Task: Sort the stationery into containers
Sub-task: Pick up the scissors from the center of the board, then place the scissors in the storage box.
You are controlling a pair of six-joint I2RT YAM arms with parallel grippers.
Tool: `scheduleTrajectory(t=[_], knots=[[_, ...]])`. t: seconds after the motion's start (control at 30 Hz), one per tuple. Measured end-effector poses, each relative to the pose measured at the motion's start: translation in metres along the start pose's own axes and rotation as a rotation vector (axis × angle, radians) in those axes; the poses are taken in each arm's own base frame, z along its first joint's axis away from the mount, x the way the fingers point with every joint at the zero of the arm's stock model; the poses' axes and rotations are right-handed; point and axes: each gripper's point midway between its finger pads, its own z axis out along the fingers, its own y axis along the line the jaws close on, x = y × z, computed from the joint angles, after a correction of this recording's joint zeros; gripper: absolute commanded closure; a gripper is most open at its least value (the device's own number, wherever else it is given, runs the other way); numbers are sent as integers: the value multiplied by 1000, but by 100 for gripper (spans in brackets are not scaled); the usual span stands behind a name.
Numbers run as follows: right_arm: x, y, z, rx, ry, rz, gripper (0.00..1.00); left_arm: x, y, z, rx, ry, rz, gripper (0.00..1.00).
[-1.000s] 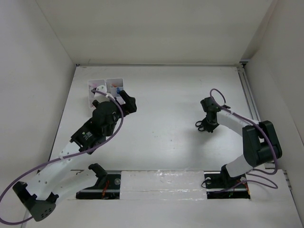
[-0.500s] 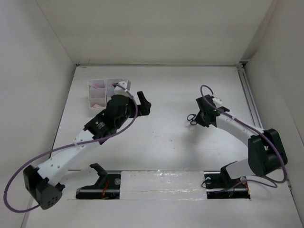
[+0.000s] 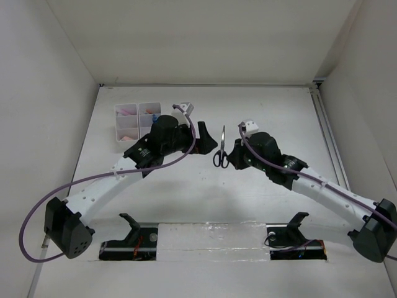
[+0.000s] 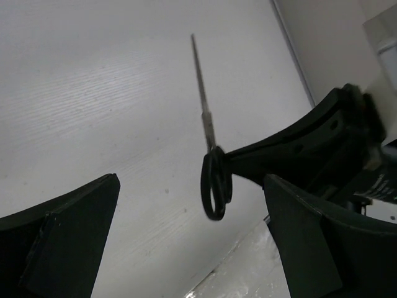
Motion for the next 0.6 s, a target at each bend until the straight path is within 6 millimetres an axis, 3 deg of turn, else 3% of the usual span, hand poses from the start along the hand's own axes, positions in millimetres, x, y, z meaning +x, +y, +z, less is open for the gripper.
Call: scheduleTrajectory(t=[0.1, 0.17, 0.43, 0.57, 0.6], knots=[[9, 17, -2, -53, 21, -61, 100, -20, -16, 1, 64, -29, 5, 0], [12, 25, -3, -68, 19, -88, 100, -21, -21, 4, 88, -24, 2, 0], [10, 42, -13, -99, -15, -138, 100, -2, -14, 28, 88, 59, -33, 2], [1, 45, -19, -105, -56, -139, 100, -1, -16, 29, 101, 65, -40, 23], [-3, 46, -20, -108, -70, -138, 100, -2, -18, 29, 108, 65, -44, 39]])
